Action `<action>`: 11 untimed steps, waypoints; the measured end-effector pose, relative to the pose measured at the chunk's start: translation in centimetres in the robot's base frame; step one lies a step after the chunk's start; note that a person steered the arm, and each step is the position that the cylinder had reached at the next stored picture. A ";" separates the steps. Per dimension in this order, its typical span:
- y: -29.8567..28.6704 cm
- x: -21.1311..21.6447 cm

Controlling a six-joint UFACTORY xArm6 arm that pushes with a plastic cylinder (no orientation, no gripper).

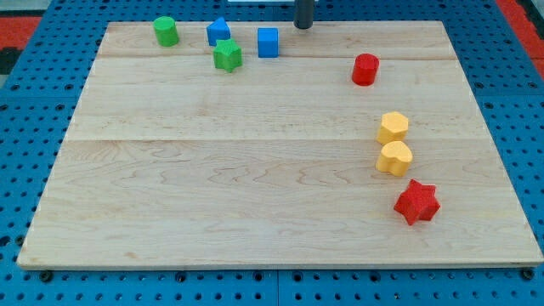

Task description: Slide the red circle towards the center

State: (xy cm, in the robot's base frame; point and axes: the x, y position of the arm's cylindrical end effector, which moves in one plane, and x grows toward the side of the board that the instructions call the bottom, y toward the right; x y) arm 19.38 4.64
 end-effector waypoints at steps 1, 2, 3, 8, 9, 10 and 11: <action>-1.3 -0.2; -3.3 1.4; 0.7 5.4; 8.7 8.7; 9.2 10.7; 9.2 12.3; 9.2 15.0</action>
State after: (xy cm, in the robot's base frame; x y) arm 34.42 13.83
